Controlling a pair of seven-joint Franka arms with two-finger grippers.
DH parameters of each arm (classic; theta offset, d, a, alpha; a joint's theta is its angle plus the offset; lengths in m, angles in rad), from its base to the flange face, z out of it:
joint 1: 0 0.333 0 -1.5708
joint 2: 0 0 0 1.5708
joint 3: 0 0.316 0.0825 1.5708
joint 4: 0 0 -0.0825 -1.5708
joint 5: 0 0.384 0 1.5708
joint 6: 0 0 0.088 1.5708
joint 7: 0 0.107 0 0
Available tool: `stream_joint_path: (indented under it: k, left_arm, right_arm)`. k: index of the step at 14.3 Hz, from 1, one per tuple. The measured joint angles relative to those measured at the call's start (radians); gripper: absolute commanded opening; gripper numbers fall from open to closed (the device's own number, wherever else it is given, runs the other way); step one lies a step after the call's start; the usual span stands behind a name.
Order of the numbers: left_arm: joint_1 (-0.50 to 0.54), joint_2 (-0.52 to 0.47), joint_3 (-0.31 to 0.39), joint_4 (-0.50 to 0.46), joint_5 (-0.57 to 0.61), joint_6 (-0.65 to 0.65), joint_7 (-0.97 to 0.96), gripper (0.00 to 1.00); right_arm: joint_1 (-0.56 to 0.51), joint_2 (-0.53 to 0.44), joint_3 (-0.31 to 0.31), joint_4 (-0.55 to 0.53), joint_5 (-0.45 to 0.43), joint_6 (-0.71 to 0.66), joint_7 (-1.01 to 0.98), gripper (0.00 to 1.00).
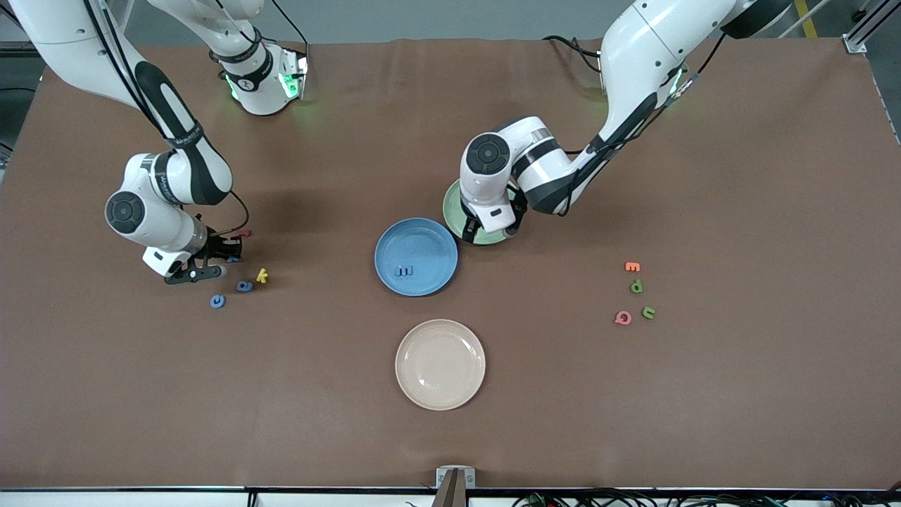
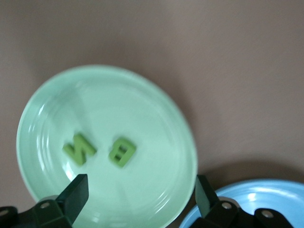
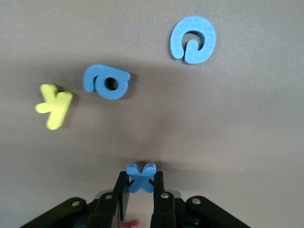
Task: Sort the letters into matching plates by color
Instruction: 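Place the green B on the green plate while the right gripper places x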
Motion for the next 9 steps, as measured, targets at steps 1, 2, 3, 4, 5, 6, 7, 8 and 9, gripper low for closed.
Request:
stream_joint_path:
  k: [1, 2, 3, 4, 5, 6, 7, 8, 9]
  left_arm:
    - [0.021, -0.013, 0.0, 0.002, 0.025, -0.025, 0.031, 0.99]
    - [0.049, -0.028, 0.001, 0.004, 0.04, -0.051, 0.085, 0.99]
    - [0.082, -0.042, 0.002, 0.004, 0.046, -0.073, 0.154, 0.99]
    - [0.12, -0.055, 0.002, 0.005, 0.048, -0.085, 0.231, 0.99]
    - [0.156, -0.063, 0.003, 0.004, 0.049, -0.091, 0.312, 0.98]
    - [0.186, -0.068, 0.003, 0.004, 0.049, -0.094, 0.395, 0.98]
    - [0.212, -0.069, 0.004, 0.004, 0.051, -0.095, 0.475, 0.98]
    - [0.234, -0.069, 0.004, 0.003, 0.064, -0.095, 0.55, 0.98]
    - [0.256, -0.069, 0.005, -0.001, 0.093, -0.096, 0.615, 0.98]
  right_arm:
    - [0.025, -0.019, 0.003, 0.01, 0.001, -0.032, 0.059, 0.0]
    - [0.061, -0.037, 0.006, 0.02, 0.001, -0.057, 0.139, 0.0]
    - [0.11, -0.05, 0.01, 0.033, 0.001, -0.081, 0.233, 0.0]
    - [0.171, -0.059, 0.012, 0.053, 0.001, -0.105, 0.332, 0.0]
    - [0.232, -0.063, 0.015, 0.081, 0.002, -0.132, 0.431, 0.0]
    - [0.291, -0.064, 0.017, 0.114, 0.004, -0.155, 0.527, 0.0]
    - [0.347, -0.064, 0.018, 0.147, 0.012, -0.172, 0.613, 0.0]
    - [0.399, -0.063, 0.019, 0.176, 0.027, -0.183, 0.69, 0.0]
    - [0.444, -0.058, 0.019, 0.199, 0.041, -0.187, 0.756, 0.0]
